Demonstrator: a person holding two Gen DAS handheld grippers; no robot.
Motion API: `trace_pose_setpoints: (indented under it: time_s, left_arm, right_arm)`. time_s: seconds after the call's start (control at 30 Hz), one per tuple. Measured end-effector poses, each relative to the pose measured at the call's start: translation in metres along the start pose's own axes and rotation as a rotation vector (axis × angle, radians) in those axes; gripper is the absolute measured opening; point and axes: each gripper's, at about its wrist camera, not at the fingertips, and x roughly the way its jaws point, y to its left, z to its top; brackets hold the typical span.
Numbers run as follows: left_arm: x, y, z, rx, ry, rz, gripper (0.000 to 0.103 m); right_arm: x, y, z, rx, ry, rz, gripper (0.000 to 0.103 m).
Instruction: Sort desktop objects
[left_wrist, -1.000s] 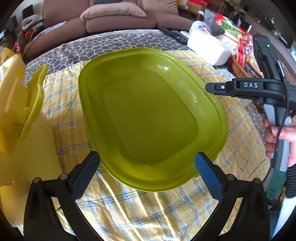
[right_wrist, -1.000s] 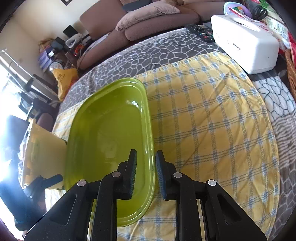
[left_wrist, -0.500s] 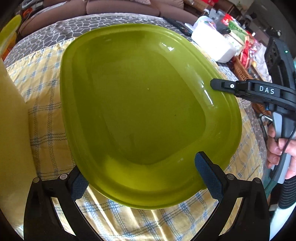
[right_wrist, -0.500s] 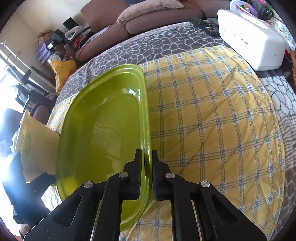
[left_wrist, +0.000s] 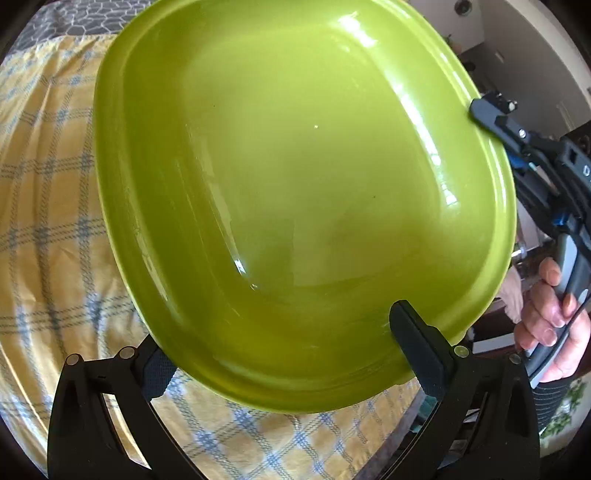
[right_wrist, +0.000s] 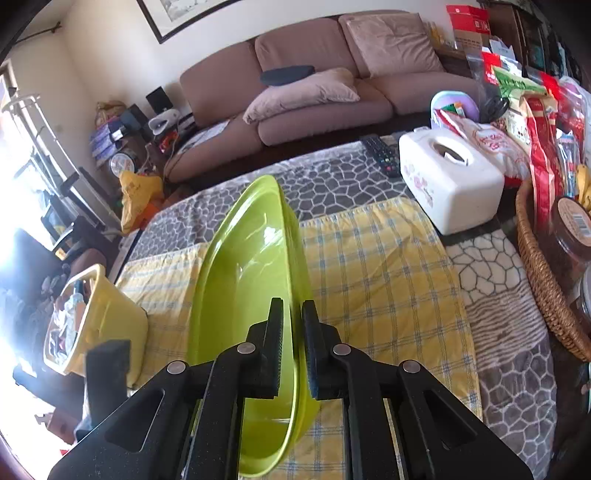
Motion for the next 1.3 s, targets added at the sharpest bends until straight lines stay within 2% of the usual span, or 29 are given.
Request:
trace_pose_setpoints:
  time_s: [0.07,0.13,0.2,0.3,0.43,0.57,0.63,0.7,0.77,0.8,0.83,0.9,1.03,1.3]
  left_arm:
    - [0.003,0.001,-0.002,-0.006,0.015,0.007,0.103]
    - [0.004,0.007,-0.004,-0.017,0.020,0.060,0.103]
    - [-0.001,0.014,-0.007,-0.035,0.002,0.061,0.103]
    - [-0.011,0.020,-0.009,-0.049,-0.018,0.134,0.103]
    - [-0.040,0.024,-0.006,-0.005,-0.101,0.344,0.103]
    - [-0.062,0.004,-0.009,0.162,-0.150,0.580,0.103]
    - [-0.062,-0.014,-0.018,0.222,-0.160,0.639,0.103]
    - [-0.060,-0.027,-0.020,0.271,-0.162,0.632,0.103]
    - [-0.057,-0.036,-0.018,0.296,-0.157,0.609,0.103]
    - [-0.057,-0.041,-0.020,0.300,-0.157,0.592,0.103]
    - [-0.054,-0.045,-0.022,0.300,-0.153,0.563,0.103]
    - [-0.047,-0.049,-0.021,0.294,-0.135,0.500,0.103]
    - [-0.046,-0.051,-0.022,0.272,-0.117,0.432,0.103]
    - [-0.048,-0.041,-0.018,0.241,-0.123,0.441,0.103]
  right_arm:
    - [-0.005,0.003,0.003,-0.005,-0.013,0.002,0.011]
    - [-0.002,0.003,0.004,-0.007,-0.009,0.016,0.011]
    - [0.005,0.003,0.002,-0.007,0.008,0.023,0.010]
    - [0.015,0.005,0.000,-0.011,0.032,0.028,0.010]
    - [0.020,0.006,-0.002,0.010,0.048,0.094,0.008]
    - [0.033,0.008,-0.005,0.044,0.075,0.159,0.008]
    - [0.041,0.010,-0.006,0.047,0.091,0.133,0.009]
    - [0.046,0.010,-0.008,0.031,0.106,0.079,0.010]
    - [0.051,0.010,-0.011,-0.004,0.118,-0.034,0.011]
    - [0.054,0.009,-0.013,-0.015,0.128,-0.078,0.018]
    - [0.058,0.006,-0.015,-0.014,0.141,-0.098,0.034]
    - [0.068,-0.005,-0.022,0.005,0.176,-0.104,0.048]
    - [0.090,-0.021,-0.034,0.033,0.242,-0.102,0.048]
    - [0.101,-0.016,-0.039,-0.011,0.262,-0.131,0.047]
